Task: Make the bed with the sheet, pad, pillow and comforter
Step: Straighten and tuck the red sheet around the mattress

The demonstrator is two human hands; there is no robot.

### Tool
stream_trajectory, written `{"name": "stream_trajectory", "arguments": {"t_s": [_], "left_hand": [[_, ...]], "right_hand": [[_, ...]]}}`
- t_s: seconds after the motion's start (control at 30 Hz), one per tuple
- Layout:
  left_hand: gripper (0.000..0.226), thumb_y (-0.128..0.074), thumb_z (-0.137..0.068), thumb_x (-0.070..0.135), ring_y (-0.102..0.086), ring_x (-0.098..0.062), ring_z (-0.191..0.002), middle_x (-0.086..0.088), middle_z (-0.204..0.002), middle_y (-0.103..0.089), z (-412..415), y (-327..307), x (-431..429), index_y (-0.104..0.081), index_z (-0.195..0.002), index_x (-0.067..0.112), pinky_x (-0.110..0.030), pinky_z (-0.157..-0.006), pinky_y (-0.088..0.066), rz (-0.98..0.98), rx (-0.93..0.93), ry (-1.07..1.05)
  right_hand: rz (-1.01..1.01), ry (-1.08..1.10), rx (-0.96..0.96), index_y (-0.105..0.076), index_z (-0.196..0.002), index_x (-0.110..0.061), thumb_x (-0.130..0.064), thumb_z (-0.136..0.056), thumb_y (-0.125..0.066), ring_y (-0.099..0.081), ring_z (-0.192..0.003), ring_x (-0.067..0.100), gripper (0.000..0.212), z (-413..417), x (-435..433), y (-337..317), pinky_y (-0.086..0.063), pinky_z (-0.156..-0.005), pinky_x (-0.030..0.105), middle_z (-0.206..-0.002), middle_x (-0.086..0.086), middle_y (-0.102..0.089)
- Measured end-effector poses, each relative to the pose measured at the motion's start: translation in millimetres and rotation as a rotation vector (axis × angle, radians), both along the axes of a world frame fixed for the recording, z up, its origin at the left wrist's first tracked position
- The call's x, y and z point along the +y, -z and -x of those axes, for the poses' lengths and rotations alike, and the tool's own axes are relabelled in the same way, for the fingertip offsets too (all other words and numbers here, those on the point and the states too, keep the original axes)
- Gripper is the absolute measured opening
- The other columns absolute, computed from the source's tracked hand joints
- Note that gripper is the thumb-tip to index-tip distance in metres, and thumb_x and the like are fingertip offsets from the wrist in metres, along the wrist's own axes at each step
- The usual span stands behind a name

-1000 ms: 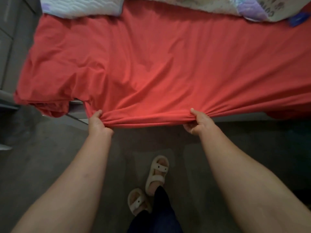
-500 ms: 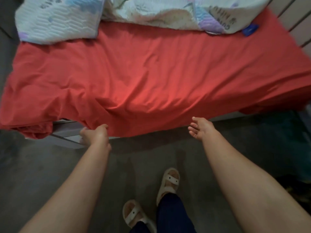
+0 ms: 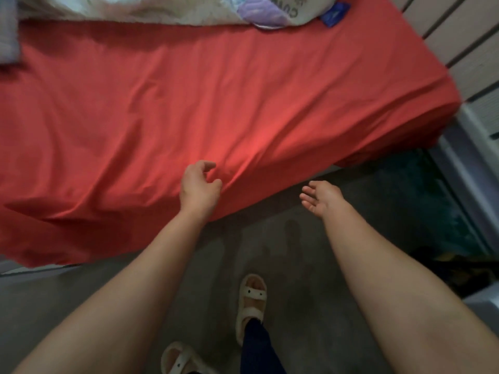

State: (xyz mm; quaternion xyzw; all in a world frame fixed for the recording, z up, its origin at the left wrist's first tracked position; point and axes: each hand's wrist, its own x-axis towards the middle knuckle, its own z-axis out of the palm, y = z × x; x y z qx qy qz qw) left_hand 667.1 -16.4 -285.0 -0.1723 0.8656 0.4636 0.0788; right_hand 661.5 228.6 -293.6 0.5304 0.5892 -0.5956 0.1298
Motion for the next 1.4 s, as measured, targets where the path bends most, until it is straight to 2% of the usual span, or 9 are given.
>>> {"name": "stream_trajectory", "arguments": {"t_s": [0.33, 0.47, 0.6, 0.77, 0.93, 1.03, 1.1, 1.2, 1.4], "left_hand": [[0.050, -0.065, -0.076, 0.010, -0.046, -0.028, -0.121, -0.005, -0.130, -0.052, 106.7, 21.5, 160.1, -0.058, -0.125, 0.020, -0.037, -0.102, -0.035, 0.271, 0.221, 0.527], [0.052, -0.067, -0.078, 0.017, -0.044, -0.030, -0.122, -0.006, -0.134, -0.049, 127.8, 39.8, 181.6, -0.055, -0.128, 0.020, -0.043, -0.099, -0.038, 0.375, 0.215, 0.645], [0.049, -0.068, -0.079, 0.020, -0.046, -0.031, -0.117, -0.006, -0.129, -0.051, 135.1, 53.7, 185.6, -0.055, -0.127, 0.020, -0.043, -0.097, -0.040, 0.422, 0.209, 0.675], [0.047, -0.067, -0.079, 0.022, -0.048, -0.032, -0.113, -0.007, -0.125, -0.053, 137.8, 56.8, 188.5, -0.057, -0.125, 0.020, -0.043, -0.096, -0.039, 0.457, 0.222, 0.684], [0.045, -0.067, -0.081, 0.023, -0.047, -0.034, -0.112, -0.010, -0.125, -0.052, 139.6, 51.1, 197.1, -0.058, -0.125, 0.020, -0.043, -0.097, -0.038, 0.453, 0.193, 0.672], [0.046, -0.067, -0.081, 0.023, -0.047, -0.034, -0.112, -0.011, -0.125, -0.052, 138.3, 44.5, 203.0, -0.057, -0.126, 0.019, -0.044, -0.097, -0.039, 0.438, 0.178, 0.693], [0.047, -0.066, -0.081, 0.023, -0.048, -0.035, -0.113, -0.012, -0.126, -0.052, 137.2, 40.4, 206.7, -0.056, -0.127, 0.018, -0.045, -0.097, -0.040, 0.438, 0.181, 0.712], [0.047, -0.066, -0.082, 0.024, -0.048, -0.036, -0.114, -0.012, -0.127, -0.052, 136.4, 35.9, 212.8, -0.056, -0.127, 0.018, -0.044, -0.095, -0.040, 0.451, 0.183, 0.713], [0.048, -0.066, -0.082, 0.025, -0.046, -0.035, -0.118, -0.010, -0.131, -0.050, 129.7, 29.8, 230.2, -0.055, -0.129, 0.020, -0.046, -0.094, -0.039, 0.471, 0.206, 0.712]], "right_hand": [[0.072, 0.213, 0.038, -0.048, -0.132, -0.006, -0.008, -0.099, -0.034, -0.051, -0.123, 0.025, 0.036, 74.2, 118.3, 55.5, -0.039, -0.102, 0.036, -0.134, 0.013, -0.052], [0.209, 0.387, 0.066, -0.054, -0.088, -0.015, -0.004, -0.098, -0.032, -0.055, -0.076, 0.019, 0.026, 97.5, 131.9, 87.1, -0.049, -0.074, 0.031, -0.087, 0.006, -0.057], [0.365, 0.437, 0.179, -0.053, -0.078, -0.016, -0.010, -0.098, -0.044, -0.057, -0.066, 0.018, 0.022, 116.6, 129.3, 101.9, -0.056, -0.054, 0.029, -0.073, 0.005, -0.060], [0.526, 0.479, 0.287, -0.042, -0.064, -0.019, -0.022, -0.096, -0.052, -0.037, -0.028, 0.006, 0.034, 128.6, 136.2, 103.9, -0.022, -0.031, 0.011, -0.038, -0.006, -0.043], [0.406, 0.449, 0.279, -0.050, -0.071, -0.020, -0.014, -0.088, -0.061, -0.042, -0.038, 0.007, 0.021, 127.6, 143.7, 94.4, -0.028, -0.038, 0.015, -0.047, -0.005, -0.050], [0.423, 0.496, 0.309, -0.062, -0.087, -0.018, -0.015, -0.084, -0.063, -0.061, -0.070, 0.018, 0.005, 115.1, 152.0, 84.1, -0.052, -0.069, 0.028, -0.080, 0.003, -0.066], [0.479, 0.563, 0.362, -0.063, -0.093, -0.018, -0.016, -0.084, -0.060, -0.063, -0.085, 0.023, 0.009, 105.0, 160.4, 77.1, -0.052, -0.090, 0.039, -0.094, 0.006, -0.067], [0.454, 0.547, 0.377, -0.063, -0.089, -0.018, -0.019, -0.085, -0.060, -0.064, -0.078, 0.021, 0.005, 90.3, 175.9, 65.0, -0.054, -0.084, 0.038, -0.087, 0.005, -0.067], [-0.177, 0.575, 0.209, -0.062, -0.103, -0.006, -0.008, -0.079, -0.072, -0.062, -0.088, 0.022, 0.026, 37.5, 225.5, 75.8, -0.053, -0.086, 0.040, -0.111, 0.018, -0.067]]}}
